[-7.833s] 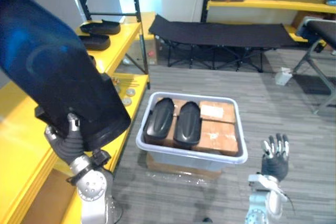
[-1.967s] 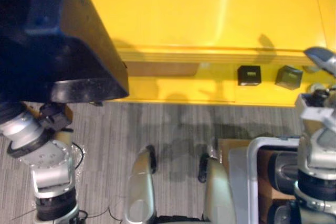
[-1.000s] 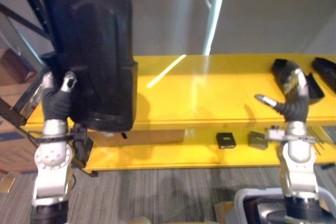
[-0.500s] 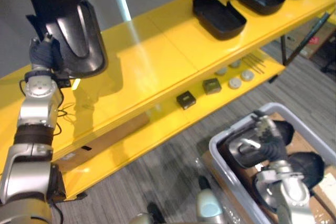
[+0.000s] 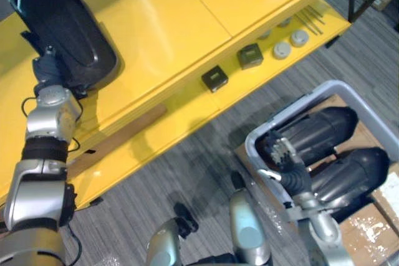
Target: Walk over and take plastic housings, then place them on the shelf
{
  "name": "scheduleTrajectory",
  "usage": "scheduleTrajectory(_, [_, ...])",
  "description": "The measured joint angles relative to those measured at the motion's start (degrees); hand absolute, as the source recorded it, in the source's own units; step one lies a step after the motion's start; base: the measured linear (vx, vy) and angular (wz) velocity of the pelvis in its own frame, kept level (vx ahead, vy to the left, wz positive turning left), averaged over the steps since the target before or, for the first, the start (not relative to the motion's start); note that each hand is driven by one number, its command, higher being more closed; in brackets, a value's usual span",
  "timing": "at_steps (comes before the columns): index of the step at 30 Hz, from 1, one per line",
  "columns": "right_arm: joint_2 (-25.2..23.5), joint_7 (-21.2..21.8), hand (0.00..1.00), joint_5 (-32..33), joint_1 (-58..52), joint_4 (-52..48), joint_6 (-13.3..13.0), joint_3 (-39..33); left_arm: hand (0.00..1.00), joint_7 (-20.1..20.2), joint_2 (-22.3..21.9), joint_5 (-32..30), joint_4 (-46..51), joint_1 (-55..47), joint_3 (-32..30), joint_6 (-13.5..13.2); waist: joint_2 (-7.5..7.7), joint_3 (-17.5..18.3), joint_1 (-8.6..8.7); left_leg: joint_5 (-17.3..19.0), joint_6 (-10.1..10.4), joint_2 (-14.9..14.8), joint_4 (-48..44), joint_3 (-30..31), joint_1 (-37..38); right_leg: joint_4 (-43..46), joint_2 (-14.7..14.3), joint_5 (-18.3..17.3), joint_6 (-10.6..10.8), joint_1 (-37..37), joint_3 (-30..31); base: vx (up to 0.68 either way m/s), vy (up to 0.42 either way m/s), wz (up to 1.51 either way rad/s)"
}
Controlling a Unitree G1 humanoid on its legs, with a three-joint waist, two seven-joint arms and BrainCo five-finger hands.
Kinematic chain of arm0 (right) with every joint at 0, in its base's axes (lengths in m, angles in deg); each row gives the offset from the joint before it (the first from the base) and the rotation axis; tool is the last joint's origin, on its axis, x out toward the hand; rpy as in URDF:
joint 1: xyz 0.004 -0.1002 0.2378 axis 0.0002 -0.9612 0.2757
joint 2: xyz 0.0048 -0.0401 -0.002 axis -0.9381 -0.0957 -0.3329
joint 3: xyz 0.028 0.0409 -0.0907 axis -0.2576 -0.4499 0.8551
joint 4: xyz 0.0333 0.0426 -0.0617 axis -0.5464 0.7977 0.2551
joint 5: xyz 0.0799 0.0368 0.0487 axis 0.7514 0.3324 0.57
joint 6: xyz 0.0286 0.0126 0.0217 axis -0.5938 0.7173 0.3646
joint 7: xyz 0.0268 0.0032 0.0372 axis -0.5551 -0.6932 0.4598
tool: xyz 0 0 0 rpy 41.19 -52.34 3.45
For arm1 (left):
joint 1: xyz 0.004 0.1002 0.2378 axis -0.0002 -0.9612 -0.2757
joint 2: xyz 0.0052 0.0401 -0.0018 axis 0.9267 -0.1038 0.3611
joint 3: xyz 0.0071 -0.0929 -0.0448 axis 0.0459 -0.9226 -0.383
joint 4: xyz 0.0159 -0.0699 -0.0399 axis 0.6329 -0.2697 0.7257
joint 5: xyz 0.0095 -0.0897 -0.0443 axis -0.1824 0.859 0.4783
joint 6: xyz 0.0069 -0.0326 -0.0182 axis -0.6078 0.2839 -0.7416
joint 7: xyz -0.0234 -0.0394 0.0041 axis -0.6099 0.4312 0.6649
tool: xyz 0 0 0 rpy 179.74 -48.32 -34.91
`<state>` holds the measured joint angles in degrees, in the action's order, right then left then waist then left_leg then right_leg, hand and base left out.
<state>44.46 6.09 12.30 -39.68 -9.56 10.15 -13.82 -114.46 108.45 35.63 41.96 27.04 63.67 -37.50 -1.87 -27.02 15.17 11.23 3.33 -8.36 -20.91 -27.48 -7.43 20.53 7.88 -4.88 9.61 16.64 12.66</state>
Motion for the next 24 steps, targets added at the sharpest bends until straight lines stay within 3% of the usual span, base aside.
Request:
scheduleTrajectory(1, [0.0, -0.3, 0.00, 0.7, -0.2, -0.1, 0.1, 0.2, 1.00, -0.3, 0.0, 0.2, 0.5, -0.2, 0.0, 0.0, 0.00, 0.0, -0.05, 0.1, 0.0, 0.0, -0.1, -0.1, -0.1, 0.2, 0.0, -0.1, 0.0, 0.2, 0.1, -0.04, 0.007, 0.01])
scheduleTrajectory(2, [0.0, -1.0, 0.00, 1.5, -0.6, -0.1, 0.5, 0.3, 0.00, -0.6, -0.1, 0.2, 1.1, -0.2, 0.0, 0.1, -0.01, 0.0, -0.04, 0.2, -0.2, -0.1, -0.8, -0.2, -0.7, 0.9, 0.1, -0.3, 0.1, 0.8, 0.1, -0.04, 0.003, -0.02])
scheduleTrajectory(6, [0.1, -1.1, 0.00, 2.4, -1.6, -1.1, 2.4, 0.3, 0.00, -2.3, -0.3, 0.2, 1.8, -0.8, -0.2, 0.7, -0.30, -0.1, -0.08, 0.6, -0.2, 0.0, -1.6, -1.4, -0.5, 3.0, 0.2, -1.1, 0.3, 1.7, 1.2, -0.03, 0.005, -0.06])
scheduleTrajectory(11, [1.2, -0.8, 0.00, 2.5, -3.5, -3.6, 2.4, 1.4, 0.00, -2.5, -0.7, 0.2, 2.9, -1.9, -2.2, 1.6, -0.77, 0.1, 0.06, 0.5, -0.2, -0.1, -1.7, -2.7, -0.2, 3.9, 0.3, -1.2, 0.3, 2.4, 1.9, 0.00, 0.004, -0.08])
scheduleTrajectory(16, [2.4, -0.8, 0.00, 3.4, -5.0, -3.8, 2.4, 1.2, 0.00, -2.8, -1.0, -0.2, 2.9, -2.0, -2.3, 1.6, -2.68, 1.3, 0.17, 0.5, -0.2, 0.1, -1.6, -3.2, 0.5, 4.2, 0.6, -1.2, 0.3, 2.2, 2.1, 0.00, 0.005, -0.03])
scheduleTrajectory(18, [2.8, -0.4, 0.00, 3.5, -5.2, -3.8, 2.4, 1.2, 0.00, -4.3, -1.0, -0.8, 2.9, -2.0, -2.9, 1.6, -3.71, 2.0, 0.46, 0.5, -0.2, 0.3, -1.6, -3.3, 0.6, 4.5, 0.8, -1.2, 0.4, 2.2, 2.1, 0.00, 0.000, 0.00])
scheduleTrajectory(24, [3.2, 0.5, 0.00, 4.6, -6.3, -3.7, 2.4, 1.1, 0.00, -9.5, -0.8, -3.3, 2.9, -2.1, -4.7, 1.6, -4.36, 4.7, 1.47, 0.6, -0.2, 0.3, -1.4, -3.4, 1.6, 4.5, 0.8, -1.4, 0.5, 1.3, 2.1, -0.02, -0.002, 0.00])
